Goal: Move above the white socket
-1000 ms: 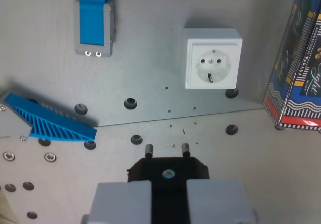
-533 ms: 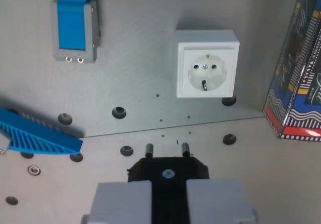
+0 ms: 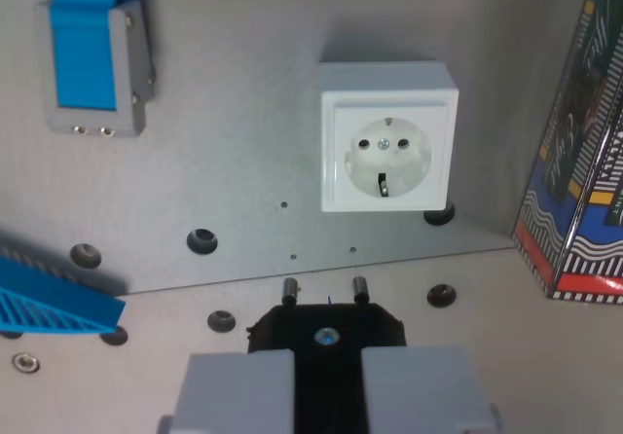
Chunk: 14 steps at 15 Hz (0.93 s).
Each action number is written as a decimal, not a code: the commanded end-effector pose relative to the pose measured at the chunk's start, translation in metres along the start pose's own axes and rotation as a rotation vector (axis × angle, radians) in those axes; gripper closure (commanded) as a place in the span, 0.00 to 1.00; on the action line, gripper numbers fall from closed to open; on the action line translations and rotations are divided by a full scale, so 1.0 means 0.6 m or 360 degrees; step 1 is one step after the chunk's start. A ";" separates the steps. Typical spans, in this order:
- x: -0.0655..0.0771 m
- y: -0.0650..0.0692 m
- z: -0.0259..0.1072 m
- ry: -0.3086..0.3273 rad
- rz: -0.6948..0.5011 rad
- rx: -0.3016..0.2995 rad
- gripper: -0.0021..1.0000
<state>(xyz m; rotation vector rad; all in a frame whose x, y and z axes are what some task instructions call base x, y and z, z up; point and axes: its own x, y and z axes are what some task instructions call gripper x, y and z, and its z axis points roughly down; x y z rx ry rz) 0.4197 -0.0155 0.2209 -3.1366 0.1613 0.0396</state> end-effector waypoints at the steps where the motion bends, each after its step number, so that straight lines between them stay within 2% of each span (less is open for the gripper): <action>1: -0.004 0.016 0.029 0.0134 -0.0007 0.0024 1.00; 14: -0.019 0.045 0.140 0.0134 0.0013 0.0022 1.00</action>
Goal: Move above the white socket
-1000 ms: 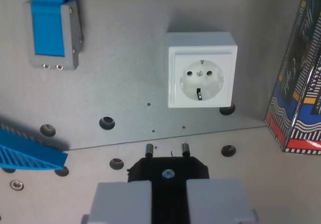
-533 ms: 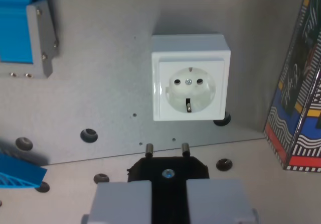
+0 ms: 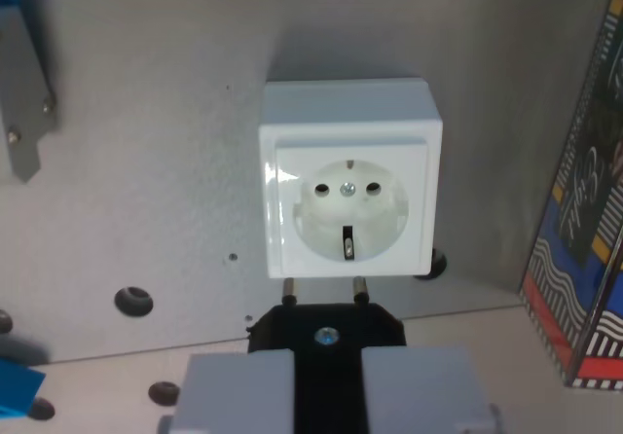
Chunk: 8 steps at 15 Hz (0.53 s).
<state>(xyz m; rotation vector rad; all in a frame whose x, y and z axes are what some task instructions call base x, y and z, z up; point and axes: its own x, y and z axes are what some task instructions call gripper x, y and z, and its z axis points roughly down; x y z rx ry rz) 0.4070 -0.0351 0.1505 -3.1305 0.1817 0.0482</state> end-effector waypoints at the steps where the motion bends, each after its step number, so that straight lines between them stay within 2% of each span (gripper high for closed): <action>1: -0.005 0.013 0.030 0.0147 -0.0010 0.0015 1.00; 4: -0.007 0.017 0.052 0.0146 -0.0014 0.0016 1.00; 8: -0.011 0.020 0.069 0.0148 -0.0014 0.0018 1.00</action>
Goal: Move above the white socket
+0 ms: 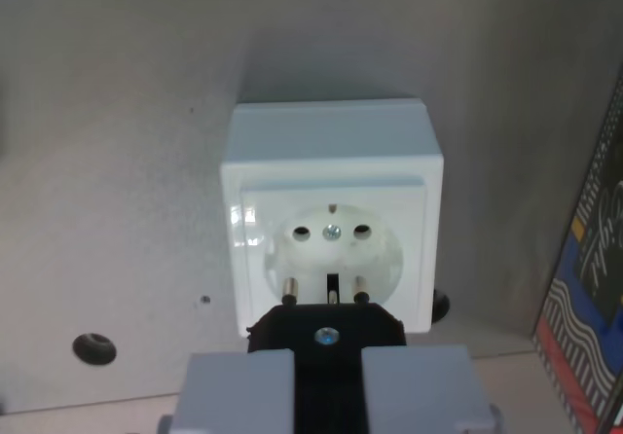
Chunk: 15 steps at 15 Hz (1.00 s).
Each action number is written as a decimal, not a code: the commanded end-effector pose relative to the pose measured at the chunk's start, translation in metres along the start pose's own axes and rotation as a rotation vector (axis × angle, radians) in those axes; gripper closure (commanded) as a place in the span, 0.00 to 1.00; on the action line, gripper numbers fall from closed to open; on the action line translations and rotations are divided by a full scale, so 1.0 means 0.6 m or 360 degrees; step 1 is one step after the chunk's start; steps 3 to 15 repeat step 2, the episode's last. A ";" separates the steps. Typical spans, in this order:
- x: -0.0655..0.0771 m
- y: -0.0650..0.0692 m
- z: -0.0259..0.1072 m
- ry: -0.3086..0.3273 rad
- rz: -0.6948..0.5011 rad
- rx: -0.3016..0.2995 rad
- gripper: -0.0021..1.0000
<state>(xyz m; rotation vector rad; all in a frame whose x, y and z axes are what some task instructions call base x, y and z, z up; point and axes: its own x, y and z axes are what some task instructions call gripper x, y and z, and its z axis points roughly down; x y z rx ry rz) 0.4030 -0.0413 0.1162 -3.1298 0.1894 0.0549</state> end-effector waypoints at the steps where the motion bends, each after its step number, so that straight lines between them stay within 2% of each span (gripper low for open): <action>1: -0.009 0.010 0.013 0.0158 -0.0022 0.0019 1.00; 15: -0.010 0.010 0.015 0.0160 -0.0021 0.0020 1.00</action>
